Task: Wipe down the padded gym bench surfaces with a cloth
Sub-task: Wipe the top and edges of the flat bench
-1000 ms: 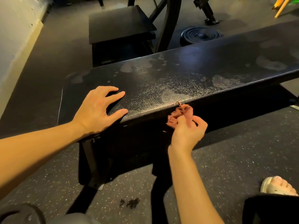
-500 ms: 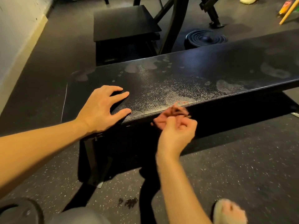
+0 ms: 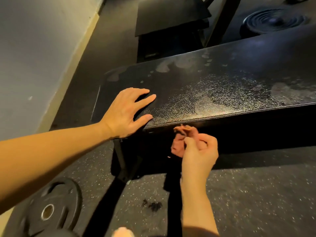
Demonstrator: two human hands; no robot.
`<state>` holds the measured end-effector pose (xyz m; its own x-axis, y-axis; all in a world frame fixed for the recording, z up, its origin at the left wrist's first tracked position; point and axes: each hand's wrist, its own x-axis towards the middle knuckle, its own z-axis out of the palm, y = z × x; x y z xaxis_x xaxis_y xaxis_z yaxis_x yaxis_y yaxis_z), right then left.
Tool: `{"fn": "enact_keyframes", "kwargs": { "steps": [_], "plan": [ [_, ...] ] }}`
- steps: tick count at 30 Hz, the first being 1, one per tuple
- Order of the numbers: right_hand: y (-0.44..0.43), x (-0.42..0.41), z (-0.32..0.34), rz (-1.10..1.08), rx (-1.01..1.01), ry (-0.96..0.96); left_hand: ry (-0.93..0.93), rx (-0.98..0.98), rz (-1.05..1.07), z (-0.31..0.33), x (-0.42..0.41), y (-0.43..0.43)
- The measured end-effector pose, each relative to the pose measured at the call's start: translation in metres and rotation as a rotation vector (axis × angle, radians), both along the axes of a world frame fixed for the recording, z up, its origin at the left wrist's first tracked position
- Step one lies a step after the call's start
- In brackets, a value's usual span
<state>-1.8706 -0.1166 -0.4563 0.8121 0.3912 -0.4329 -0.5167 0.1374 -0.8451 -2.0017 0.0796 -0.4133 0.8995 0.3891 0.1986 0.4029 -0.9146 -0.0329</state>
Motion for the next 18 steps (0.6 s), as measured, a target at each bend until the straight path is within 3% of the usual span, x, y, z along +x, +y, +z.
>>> {"fn": "enact_keyframes", "kwargs": {
  "steps": [5, 10, 15, 18],
  "plan": [
    [-0.012, 0.005, 0.002, 0.009, -0.05, -0.169, -0.029, 0.013, 0.011, -0.004, -0.001, -0.001],
    [-0.013, -0.007, 0.001, 0.065, -0.241, -0.307, -0.078, -0.127, 0.016, 0.002, -0.001, 0.002],
    [-0.001, -0.034, -0.004, 0.405, -0.29, -0.3, -0.091, -0.198, 0.031, 0.014, -0.031, 0.025],
    [0.01, -0.048, -0.007, 0.45, -0.251, -0.337, -0.152, -0.199, 0.075, 0.008, -0.066, 0.035]
  ]
}}
